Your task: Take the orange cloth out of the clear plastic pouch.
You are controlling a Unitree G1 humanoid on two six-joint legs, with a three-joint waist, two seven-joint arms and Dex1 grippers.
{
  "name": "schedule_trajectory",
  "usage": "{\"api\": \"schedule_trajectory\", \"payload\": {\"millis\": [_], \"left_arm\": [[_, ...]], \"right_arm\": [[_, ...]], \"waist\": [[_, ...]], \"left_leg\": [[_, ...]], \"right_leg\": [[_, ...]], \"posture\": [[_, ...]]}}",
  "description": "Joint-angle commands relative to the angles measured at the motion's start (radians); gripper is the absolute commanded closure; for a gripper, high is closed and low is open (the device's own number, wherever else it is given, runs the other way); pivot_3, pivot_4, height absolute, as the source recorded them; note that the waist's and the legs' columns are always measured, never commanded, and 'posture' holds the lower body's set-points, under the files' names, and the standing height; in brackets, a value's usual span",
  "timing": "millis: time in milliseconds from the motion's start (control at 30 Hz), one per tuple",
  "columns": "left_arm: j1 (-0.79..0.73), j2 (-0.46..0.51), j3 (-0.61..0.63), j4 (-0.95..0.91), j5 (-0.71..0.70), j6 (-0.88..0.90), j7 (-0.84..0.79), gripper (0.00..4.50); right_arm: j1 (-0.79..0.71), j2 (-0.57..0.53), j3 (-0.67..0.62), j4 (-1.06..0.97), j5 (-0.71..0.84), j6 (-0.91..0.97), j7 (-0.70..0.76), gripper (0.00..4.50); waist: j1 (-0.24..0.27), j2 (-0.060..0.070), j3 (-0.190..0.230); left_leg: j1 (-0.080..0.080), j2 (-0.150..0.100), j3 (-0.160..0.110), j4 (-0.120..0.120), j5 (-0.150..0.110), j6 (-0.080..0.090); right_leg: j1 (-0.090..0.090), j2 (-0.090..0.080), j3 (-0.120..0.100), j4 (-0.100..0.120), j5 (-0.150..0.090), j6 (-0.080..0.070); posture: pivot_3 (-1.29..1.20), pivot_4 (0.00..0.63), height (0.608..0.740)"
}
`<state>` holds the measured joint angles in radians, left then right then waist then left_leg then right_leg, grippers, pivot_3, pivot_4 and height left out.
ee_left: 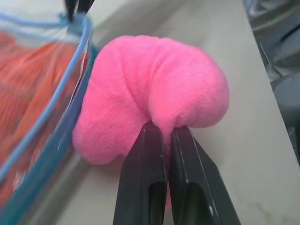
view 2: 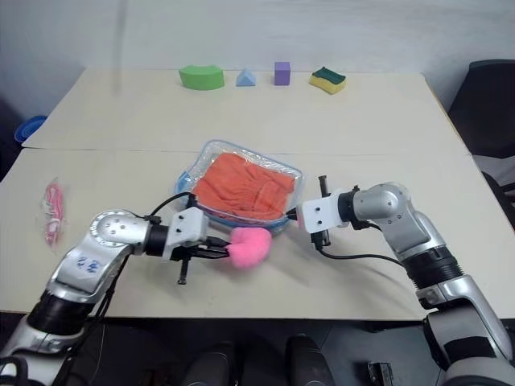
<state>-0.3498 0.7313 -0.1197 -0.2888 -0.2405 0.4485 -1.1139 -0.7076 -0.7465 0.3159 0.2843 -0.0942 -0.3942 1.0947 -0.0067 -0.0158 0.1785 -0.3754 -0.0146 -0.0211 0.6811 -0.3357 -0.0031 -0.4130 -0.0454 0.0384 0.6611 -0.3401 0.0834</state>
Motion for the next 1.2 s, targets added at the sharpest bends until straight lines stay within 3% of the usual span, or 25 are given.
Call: {"api": "schedule_trajectory", "payload": {"millis": [33,233,433,733,767,833,1033,1133,1200], "left_arm": [[0.073,0.05,0.103,-0.06,-0.045,0.039,0.027,4.5],[0.199,0.117,0.259,-0.072,-0.092,0.074,0.06,4.5],[0.236,0.208,0.447,0.065,-0.155,0.108,0.041,4.5],[0.233,0.177,0.351,0.101,-0.144,0.064,0.063,4.5],[0.234,0.17,0.341,0.106,-0.145,0.065,0.066,4.5],[0.234,0.154,0.334,0.116,-0.155,0.075,0.08,3.95],[0.245,0.148,0.377,0.095,-0.194,0.115,0.109,2.11],[0.239,0.198,0.475,0.101,-0.288,0.21,0.068,1.2],[0.219,0.259,0.54,0.119,-0.355,0.269,0.005,1.19]], "right_arm": [[-0.011,-0.053,-0.073,0.044,0.015,-0.055,-0.011,4.45],[0.014,-0.105,-0.111,0.088,0.028,-0.158,0.002,4.45],[0.078,-0.186,-0.144,0.119,0.083,-0.245,0.03,4.45],[0.168,-0.145,-0.151,0.012,0.155,-0.105,0.008,4.45],[0.181,-0.142,-0.157,-0.009,0.167,-0.065,0.003,4.26],[0.218,-0.146,-0.174,-0.064,0.195,0.008,-0.001,3.79],[0.375,-0.192,-0.285,-0.3,0.305,0.232,-0.005,1.72],[0.502,-0.24,-0.386,-0.489,0.448,0.431,0.008,0.64],[0.591,-0.28,-0.462,-0.616,0.568,0.578,0.024,0.02]], "waist": [[0.0,0.0,0.0],[-0.001,0.0,0.0],[0.0,0.001,0.001],[-0.012,0.001,0.001],[-0.013,0.001,0.001],[-0.015,0.001,0.001],[-0.017,0.001,0.001],[-0.016,0.001,0.001],[-0.016,0.001,0.001]], "left_leg": [[0.0,0.0,0.0,0.0,0.0,0.0],[0.0,0.0,0.0,-0.001,0.0,0.0],[0.0,0.0,0.0,-0.001,0.0,0.0],[0.002,0.0,0.0,-0.003,0.0,0.001],[0.002,0.0,0.0,-0.002,0.0,0.001],[0.002,0.0,0.0,-0.003,0.0,0.001],[0.002,0.0,0.0,-0.003,-0.001,0.001],[0.002,0.0,-0.001,-0.003,-0.002,0.003],[0.001,0.001,-0.002,-0.004,-0.003,0.004]], "right_leg": [[0.0,0.0,0.0,0.0,0.0,0.0],[0.0,0.0,0.0,0.0,0.0,0.0],[0.001,-0.001,-0.001,-0.001,0.0,0.0],[0.001,-0.001,0.0,-0.001,0.0,0.0],[0.001,-0.001,0.0,-0.001,0.0,0.0],[0.001,-0.001,0.0,-0.001,0.0,0.0],[0.002,-0.001,0.0,-0.001,0.0,0.0],[0.002,-0.001,0.0,-0.001,0.0,0.0],[0.002,-0.001,-0.001,-0.001,0.0,0.0]], "posture": [[0.0,0.15,0.74],[0.0,0.15,0.74],[0.0,0.15,0.74],[0.0,0.15,0.74],[0.0,0.15,0.74],[0.0,0.15,0.74],[0.0,0.15,0.74],[0.0,0.15,0.74],[0.0,0.15,0.74]]}}
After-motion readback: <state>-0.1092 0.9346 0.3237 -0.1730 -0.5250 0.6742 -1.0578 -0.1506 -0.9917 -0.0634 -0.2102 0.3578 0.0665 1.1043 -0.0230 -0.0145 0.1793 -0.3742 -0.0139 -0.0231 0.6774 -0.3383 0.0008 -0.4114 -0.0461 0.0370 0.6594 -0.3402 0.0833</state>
